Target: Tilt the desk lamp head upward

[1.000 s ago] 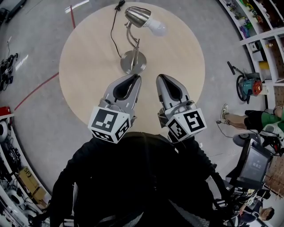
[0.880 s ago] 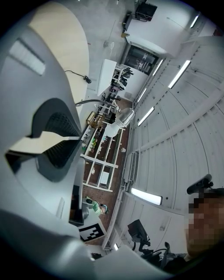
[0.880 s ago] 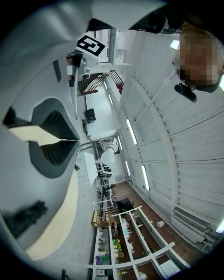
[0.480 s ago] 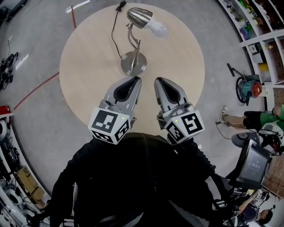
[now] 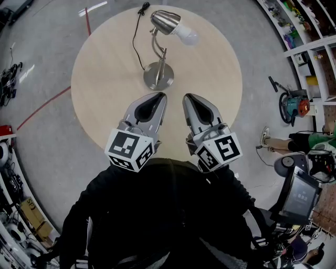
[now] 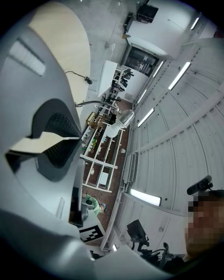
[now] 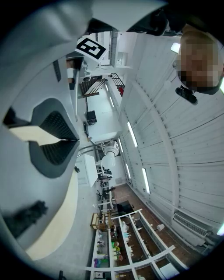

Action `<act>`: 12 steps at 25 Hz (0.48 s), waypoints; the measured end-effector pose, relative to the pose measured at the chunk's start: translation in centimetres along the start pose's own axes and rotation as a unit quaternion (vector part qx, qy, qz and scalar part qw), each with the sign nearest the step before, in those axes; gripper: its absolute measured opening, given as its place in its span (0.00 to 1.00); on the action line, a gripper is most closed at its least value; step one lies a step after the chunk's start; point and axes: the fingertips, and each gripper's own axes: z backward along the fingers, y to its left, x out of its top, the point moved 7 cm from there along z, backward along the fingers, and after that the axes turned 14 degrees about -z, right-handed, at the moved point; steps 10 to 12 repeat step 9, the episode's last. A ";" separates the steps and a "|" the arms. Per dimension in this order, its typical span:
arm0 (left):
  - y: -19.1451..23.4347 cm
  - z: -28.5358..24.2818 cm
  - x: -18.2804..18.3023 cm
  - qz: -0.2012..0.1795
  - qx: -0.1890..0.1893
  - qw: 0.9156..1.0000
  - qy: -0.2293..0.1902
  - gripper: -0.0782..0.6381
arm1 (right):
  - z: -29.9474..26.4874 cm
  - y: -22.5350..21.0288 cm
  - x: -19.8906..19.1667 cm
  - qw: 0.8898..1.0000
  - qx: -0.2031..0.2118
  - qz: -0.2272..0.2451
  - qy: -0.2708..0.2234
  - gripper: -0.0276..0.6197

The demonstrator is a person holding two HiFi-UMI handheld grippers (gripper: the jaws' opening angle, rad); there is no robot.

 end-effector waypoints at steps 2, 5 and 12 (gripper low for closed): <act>0.0 0.0 0.0 0.000 0.000 1.000 0.000 0.14 | 0.0 0.0 0.0 1.000 0.000 0.000 0.000 0.05; 0.1 0.0 0.0 0.001 0.001 1.000 -0.001 0.14 | 0.0 0.0 -0.1 1.000 0.000 0.000 0.000 0.05; 0.1 0.0 0.1 0.001 0.003 1.000 -0.002 0.14 | -0.1 -0.1 -0.1 1.000 0.002 0.000 0.001 0.05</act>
